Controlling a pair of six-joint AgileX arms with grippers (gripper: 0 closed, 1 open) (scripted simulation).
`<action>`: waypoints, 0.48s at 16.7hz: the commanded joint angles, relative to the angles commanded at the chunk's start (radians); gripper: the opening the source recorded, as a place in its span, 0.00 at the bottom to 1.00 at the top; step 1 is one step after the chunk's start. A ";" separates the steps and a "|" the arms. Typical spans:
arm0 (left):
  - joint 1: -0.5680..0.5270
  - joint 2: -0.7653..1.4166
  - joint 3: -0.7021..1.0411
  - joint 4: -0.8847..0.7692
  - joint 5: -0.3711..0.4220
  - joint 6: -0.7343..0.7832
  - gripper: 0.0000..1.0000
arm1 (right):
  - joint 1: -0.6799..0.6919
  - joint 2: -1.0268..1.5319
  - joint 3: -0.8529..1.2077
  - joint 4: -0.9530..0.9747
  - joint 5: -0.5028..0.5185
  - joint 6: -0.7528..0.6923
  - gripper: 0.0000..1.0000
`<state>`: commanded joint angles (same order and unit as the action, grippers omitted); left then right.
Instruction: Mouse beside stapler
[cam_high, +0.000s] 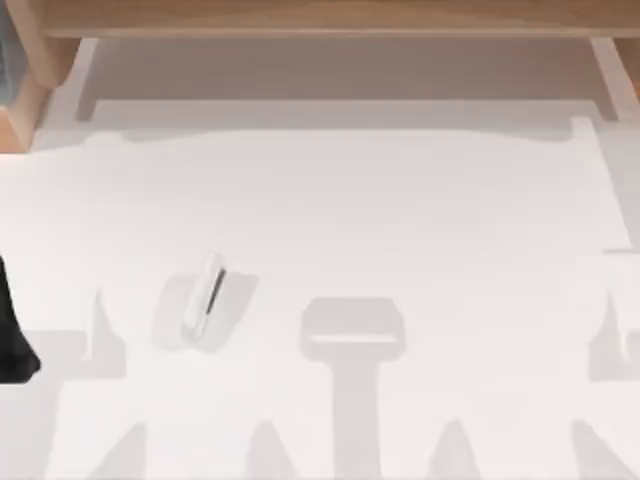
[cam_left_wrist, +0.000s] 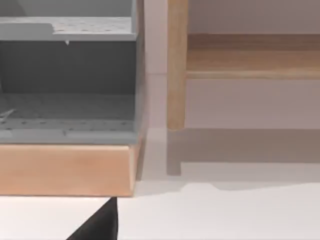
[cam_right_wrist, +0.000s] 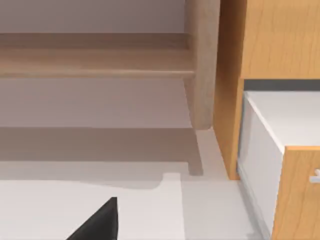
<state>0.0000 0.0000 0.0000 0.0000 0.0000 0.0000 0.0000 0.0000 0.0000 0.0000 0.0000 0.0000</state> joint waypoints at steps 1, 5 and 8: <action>0.000 0.000 0.000 0.000 0.000 0.000 1.00 | 0.000 0.000 0.000 0.000 0.000 0.000 1.00; 0.000 0.000 0.000 0.000 0.000 0.000 1.00 | -0.033 0.052 0.054 -0.038 0.004 0.008 1.00; 0.000 0.000 0.000 0.000 0.000 0.000 1.00 | -0.106 0.194 0.197 -0.142 0.011 0.024 1.00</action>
<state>0.0000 0.0000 0.0000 0.0000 0.0000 0.0000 -0.1061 0.1940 0.1967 -0.1417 0.0110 0.0243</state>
